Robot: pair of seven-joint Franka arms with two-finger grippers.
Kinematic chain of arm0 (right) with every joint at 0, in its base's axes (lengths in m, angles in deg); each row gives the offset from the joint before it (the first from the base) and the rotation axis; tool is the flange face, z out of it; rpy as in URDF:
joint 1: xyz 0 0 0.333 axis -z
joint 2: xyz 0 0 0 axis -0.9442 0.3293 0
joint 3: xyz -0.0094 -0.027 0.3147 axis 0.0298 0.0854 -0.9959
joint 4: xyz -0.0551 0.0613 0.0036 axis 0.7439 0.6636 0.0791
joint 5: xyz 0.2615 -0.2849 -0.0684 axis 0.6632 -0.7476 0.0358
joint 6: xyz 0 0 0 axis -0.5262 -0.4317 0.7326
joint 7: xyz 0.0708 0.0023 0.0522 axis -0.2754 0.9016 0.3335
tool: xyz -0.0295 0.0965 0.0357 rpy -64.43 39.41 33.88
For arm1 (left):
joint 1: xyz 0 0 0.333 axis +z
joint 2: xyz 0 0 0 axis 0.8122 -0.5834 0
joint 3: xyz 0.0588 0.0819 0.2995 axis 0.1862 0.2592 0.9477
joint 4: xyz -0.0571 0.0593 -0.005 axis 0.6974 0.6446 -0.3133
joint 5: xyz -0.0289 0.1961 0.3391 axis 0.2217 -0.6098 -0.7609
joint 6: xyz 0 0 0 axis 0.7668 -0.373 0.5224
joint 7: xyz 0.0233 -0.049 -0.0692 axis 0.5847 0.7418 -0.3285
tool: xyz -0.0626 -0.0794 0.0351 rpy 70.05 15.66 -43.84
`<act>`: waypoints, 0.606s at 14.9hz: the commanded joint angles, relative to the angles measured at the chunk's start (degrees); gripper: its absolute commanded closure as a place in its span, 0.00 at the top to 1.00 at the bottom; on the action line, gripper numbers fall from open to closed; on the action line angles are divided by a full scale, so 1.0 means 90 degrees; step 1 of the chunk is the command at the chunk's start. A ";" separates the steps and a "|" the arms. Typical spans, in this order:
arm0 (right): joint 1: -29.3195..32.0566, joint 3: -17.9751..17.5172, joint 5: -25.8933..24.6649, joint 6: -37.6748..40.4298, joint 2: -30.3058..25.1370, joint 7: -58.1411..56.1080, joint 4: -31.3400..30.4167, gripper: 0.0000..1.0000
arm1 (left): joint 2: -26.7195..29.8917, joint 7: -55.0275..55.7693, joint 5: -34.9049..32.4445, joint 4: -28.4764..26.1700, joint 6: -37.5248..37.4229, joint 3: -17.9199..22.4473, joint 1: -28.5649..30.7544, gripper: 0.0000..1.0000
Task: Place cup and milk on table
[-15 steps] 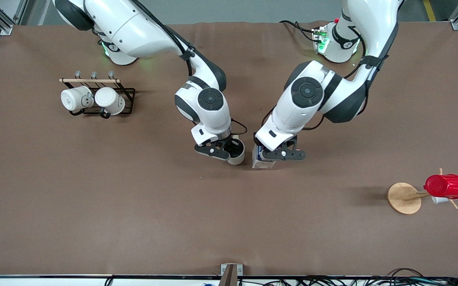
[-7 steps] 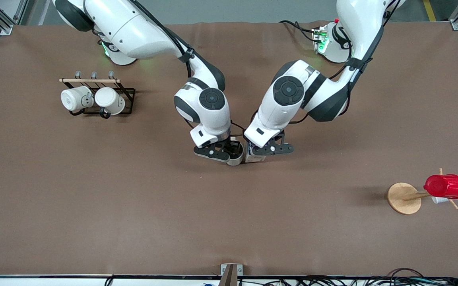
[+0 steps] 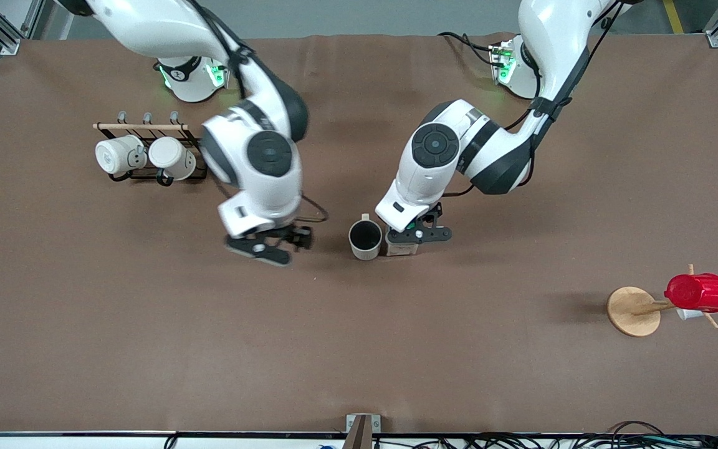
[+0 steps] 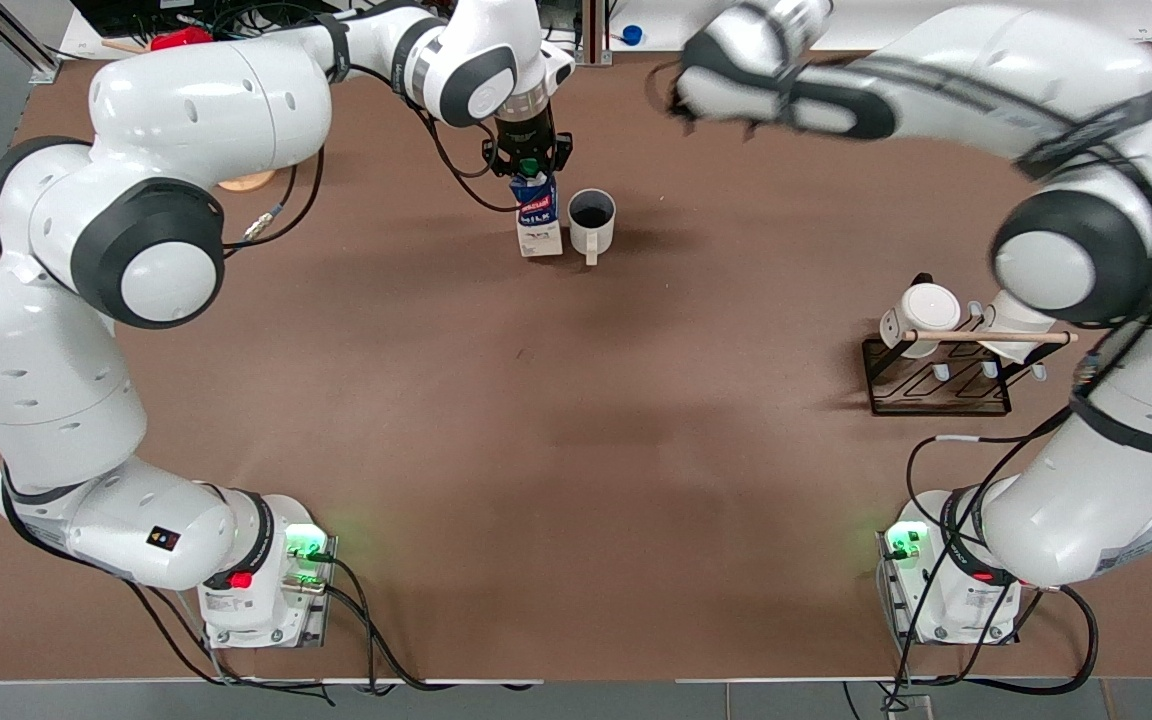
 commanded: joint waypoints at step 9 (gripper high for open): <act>0.2195 0.0437 0.0885 0.1171 -0.2076 -0.3772 -0.0266 1.00 | 0.0301 0.0059 -0.0357 0.0408 -0.0309 0.0043 0.0113 1.00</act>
